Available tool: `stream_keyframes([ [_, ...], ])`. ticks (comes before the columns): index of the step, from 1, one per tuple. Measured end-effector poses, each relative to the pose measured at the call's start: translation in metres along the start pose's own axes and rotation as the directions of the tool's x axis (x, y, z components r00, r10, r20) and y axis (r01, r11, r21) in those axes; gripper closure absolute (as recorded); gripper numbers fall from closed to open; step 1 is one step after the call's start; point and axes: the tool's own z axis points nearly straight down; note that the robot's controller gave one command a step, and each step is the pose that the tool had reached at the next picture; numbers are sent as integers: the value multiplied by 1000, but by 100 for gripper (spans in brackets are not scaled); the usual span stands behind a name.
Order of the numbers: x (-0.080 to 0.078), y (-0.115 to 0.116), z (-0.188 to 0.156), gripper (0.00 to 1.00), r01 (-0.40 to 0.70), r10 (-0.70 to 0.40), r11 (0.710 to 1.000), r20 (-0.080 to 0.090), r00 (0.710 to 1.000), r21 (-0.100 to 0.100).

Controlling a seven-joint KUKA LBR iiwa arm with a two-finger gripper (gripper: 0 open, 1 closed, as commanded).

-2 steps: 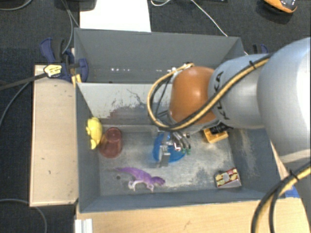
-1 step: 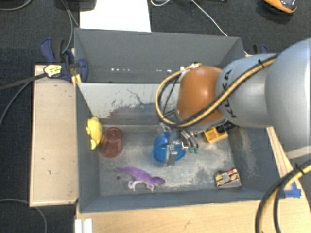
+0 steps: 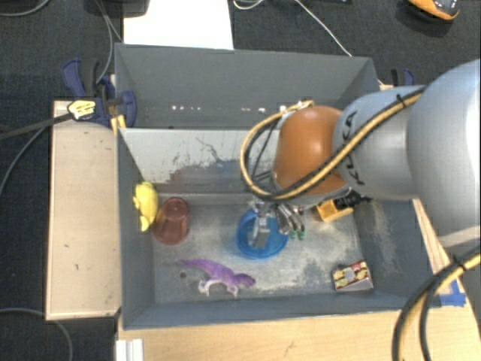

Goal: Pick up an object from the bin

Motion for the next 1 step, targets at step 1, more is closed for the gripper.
stream_keyframes([
  [1,0,0,0,100,-1,1,1000,0,1000,0],
])
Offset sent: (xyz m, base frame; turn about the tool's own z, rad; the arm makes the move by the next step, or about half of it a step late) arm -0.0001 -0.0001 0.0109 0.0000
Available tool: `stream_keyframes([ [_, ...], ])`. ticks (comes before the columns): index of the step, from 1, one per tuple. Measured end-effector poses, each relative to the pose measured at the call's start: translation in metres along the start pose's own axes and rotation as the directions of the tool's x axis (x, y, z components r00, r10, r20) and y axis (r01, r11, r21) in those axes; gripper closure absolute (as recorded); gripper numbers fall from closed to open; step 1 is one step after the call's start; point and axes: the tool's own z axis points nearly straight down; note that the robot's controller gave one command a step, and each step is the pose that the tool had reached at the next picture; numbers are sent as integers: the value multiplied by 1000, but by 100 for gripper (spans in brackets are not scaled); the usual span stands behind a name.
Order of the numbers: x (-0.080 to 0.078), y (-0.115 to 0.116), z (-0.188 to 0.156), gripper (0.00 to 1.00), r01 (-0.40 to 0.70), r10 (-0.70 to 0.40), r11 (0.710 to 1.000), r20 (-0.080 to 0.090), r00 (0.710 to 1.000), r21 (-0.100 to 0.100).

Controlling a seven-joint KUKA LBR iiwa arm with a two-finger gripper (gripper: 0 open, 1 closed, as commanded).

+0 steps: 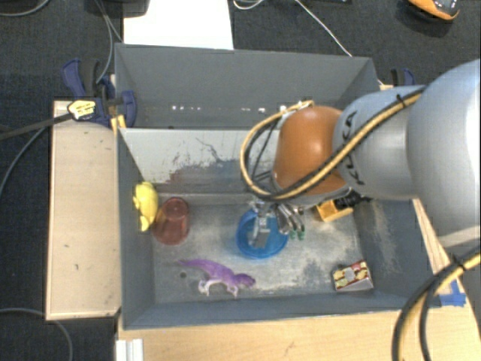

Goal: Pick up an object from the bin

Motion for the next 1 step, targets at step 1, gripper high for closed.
stream_keyframes([
  [1,1,0,-2,100,0,0,1000,-3,1000,0],
])
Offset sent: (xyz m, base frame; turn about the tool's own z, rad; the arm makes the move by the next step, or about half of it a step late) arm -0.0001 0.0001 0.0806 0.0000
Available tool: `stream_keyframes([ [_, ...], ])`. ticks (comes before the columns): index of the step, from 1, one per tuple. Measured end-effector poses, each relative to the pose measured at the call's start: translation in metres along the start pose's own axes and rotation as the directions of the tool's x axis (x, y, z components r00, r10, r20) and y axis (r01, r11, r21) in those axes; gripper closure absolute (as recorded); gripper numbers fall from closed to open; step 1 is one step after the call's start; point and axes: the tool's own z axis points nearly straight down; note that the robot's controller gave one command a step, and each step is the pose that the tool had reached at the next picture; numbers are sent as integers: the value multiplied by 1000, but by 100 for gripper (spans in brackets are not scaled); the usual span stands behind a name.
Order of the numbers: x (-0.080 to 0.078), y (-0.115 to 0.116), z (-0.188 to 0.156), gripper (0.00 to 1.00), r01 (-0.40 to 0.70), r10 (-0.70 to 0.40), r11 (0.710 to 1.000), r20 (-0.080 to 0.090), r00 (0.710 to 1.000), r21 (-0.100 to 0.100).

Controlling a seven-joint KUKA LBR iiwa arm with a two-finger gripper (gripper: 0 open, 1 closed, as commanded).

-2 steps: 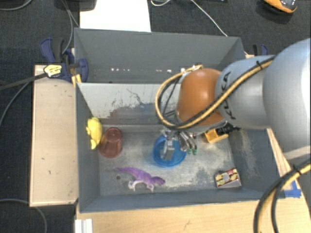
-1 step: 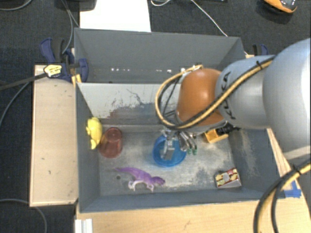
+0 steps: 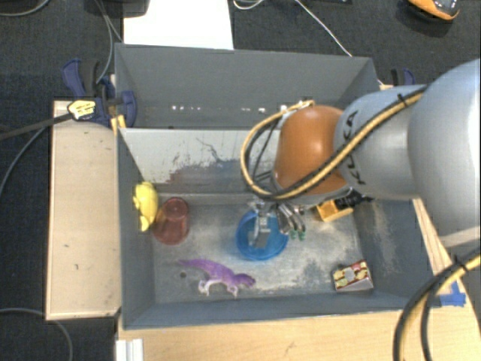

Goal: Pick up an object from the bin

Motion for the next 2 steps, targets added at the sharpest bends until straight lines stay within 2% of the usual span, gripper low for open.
stream_keyframes([
  [1,2,0,-9,100,-1,1,1000,-9,1000,1],
  [2,1,0,-39,100,-2,2,1000,-5,1000,0],
])
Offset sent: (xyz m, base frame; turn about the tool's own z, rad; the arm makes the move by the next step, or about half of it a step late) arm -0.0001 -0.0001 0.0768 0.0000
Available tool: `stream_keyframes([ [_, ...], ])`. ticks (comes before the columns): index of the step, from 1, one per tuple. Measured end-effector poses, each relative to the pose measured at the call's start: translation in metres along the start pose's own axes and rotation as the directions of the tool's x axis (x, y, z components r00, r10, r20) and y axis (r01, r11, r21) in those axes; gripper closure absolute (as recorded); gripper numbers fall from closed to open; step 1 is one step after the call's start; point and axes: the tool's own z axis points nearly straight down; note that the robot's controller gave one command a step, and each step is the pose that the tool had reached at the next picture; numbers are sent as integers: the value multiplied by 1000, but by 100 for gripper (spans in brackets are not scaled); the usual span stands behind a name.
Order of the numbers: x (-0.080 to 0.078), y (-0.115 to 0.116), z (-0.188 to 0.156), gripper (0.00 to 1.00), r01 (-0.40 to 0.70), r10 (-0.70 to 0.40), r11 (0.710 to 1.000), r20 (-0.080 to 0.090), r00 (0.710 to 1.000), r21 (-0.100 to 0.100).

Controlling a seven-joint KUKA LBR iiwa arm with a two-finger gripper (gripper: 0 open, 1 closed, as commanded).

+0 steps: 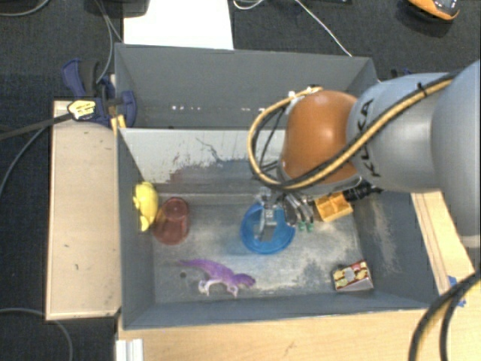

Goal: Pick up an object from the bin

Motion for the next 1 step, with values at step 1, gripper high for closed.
stream_keyframes([
  [1,-2,0,-21,100,0,0,1000,7,1000,-1],
])
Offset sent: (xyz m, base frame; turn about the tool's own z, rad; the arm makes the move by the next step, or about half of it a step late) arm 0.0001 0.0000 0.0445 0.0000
